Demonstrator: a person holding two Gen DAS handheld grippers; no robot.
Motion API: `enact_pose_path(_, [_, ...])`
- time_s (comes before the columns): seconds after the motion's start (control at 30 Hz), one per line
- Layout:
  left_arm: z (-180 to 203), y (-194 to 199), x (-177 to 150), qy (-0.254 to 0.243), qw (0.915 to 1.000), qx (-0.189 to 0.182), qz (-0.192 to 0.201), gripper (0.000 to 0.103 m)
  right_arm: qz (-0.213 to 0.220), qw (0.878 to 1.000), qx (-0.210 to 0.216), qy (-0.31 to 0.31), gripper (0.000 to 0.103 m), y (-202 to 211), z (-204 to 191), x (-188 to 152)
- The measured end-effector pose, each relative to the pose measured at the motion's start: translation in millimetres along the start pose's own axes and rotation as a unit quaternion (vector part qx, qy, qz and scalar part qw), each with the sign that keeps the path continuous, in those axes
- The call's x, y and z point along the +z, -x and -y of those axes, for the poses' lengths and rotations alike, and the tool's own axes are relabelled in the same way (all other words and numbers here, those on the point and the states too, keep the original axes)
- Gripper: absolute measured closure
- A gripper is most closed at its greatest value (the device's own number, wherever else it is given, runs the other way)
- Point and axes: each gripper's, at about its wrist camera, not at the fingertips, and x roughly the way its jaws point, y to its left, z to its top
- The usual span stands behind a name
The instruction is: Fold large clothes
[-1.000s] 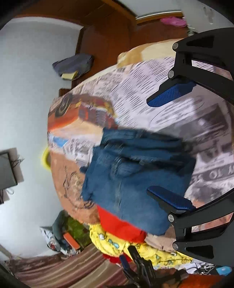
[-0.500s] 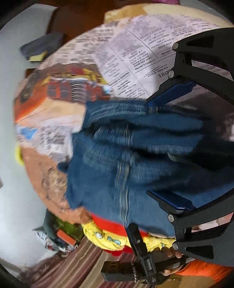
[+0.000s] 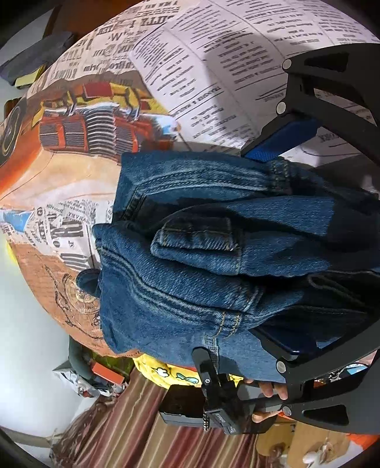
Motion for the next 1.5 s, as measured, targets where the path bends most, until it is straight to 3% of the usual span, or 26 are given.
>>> enact_pose_path(0.1, [11.2,5.8,-3.6,-0.022,0.9994,0.025,0.009,0.026,0.002,1.0,0.014,-0.001,0.018,2.4,-1.0,-0.9])
enact_pose_path(0.17, [21.5,11.4,-7.4,-0.041,0.9983,0.04,0.015,0.035,0.0,1.0,0.024,-0.001,0.039,3.1,-4.9,2.1])
enact_pose_path(0.23, [34.5,19.0,-11.4,-0.058,0.9967,0.052,0.021,0.046,0.003,1.0,0.014,0.007,0.049,5.6,-13.9,3.1])
enact_pose_path(0.37, [65.5,42.8,-12.8,-0.096,0.993,0.06,0.035,0.058,0.015,0.999,-0.006,0.027,0.064,19.2,-36.8,5.0])
enact_pose_path(0.5, [92.0,85.0,-18.1,-0.139,0.9848,0.077,0.071,0.061,0.042,0.997,-0.019,0.055,0.065,38.0,-70.1,9.9])
enact_pose_path(0.77, [103.5,197.3,-25.2,-0.158,0.9706,0.081,0.163,0.061,0.103,0.989,0.001,0.106,0.066,66.3,-154.1,27.5])
enact_pose_path(1.03, [67.4,262.3,-7.3,-0.137,0.9614,0.126,0.202,0.061,0.108,0.985,0.033,0.13,0.066,24.7,-215.8,49.7])
enact_pose_path(1.2, [17.1,261.9,5.7,-0.101,0.963,0.156,0.196,0.061,0.073,0.989,0.044,0.119,0.066,-42.3,-229.0,66.2])
enact_pose_path(1.43, [-84.7,204.0,35.0,-0.02,0.9747,0.186,0.123,0.06,-0.01,0.998,0.014,0.068,0.065,-146.0,-197.4,85.1])
enact_pose_path(1.5, [-104.2,184.4,33.8,-0.013,0.9743,0.199,0.104,0.057,-0.033,0.998,-0.005,0.062,0.064,-177.0,-185.7,83.9])
